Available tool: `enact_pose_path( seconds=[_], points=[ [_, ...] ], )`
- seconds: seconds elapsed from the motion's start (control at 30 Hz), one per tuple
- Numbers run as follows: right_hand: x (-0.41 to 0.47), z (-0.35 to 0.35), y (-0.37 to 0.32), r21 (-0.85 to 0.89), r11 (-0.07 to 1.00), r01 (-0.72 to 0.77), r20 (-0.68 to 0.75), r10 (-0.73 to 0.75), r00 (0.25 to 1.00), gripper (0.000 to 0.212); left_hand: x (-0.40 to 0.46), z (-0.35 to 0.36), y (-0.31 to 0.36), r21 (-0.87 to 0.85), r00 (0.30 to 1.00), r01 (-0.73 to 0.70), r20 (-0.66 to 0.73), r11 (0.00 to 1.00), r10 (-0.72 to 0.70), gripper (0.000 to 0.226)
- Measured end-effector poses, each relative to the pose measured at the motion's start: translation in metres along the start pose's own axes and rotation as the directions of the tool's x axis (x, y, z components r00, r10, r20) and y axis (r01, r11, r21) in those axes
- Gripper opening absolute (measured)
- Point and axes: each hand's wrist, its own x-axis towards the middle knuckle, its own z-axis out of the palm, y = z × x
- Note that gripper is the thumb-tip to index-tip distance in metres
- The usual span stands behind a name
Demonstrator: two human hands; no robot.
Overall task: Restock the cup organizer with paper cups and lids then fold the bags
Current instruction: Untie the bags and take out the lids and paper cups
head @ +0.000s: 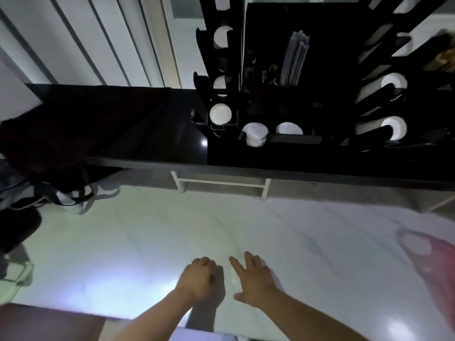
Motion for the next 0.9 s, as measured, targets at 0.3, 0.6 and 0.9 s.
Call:
enact_pose_path(
  seconds=[0.3, 0.6, 0.9],
  points=[
    [-0.016, -0.015, 0.019, 0.167, 0.983, -0.075, -0.233, 0.113, 0.966, 0.081, 0.025, -0.018, 0.019, -0.048, 0.976, -0.158, -0.160, 0.986, 0.148, 0.053],
    [-0.077, -0.032, 0.128, 0.245, 0.926, -0.286, -0.284, 0.350, 0.892, 0.060, 0.078, -0.048, 0.123, 0.065, 0.940, -0.340, -0.019, 0.938, 0.342, 0.043],
    [-0.170, -0.009, 0.242, 0.414, 0.821, -0.392, -0.332, 0.538, 0.775, 0.042, 0.103, -0.042, 0.265, 0.109, 0.893, -0.449, 0.076, 0.887, 0.443, 0.042]
  ],
)
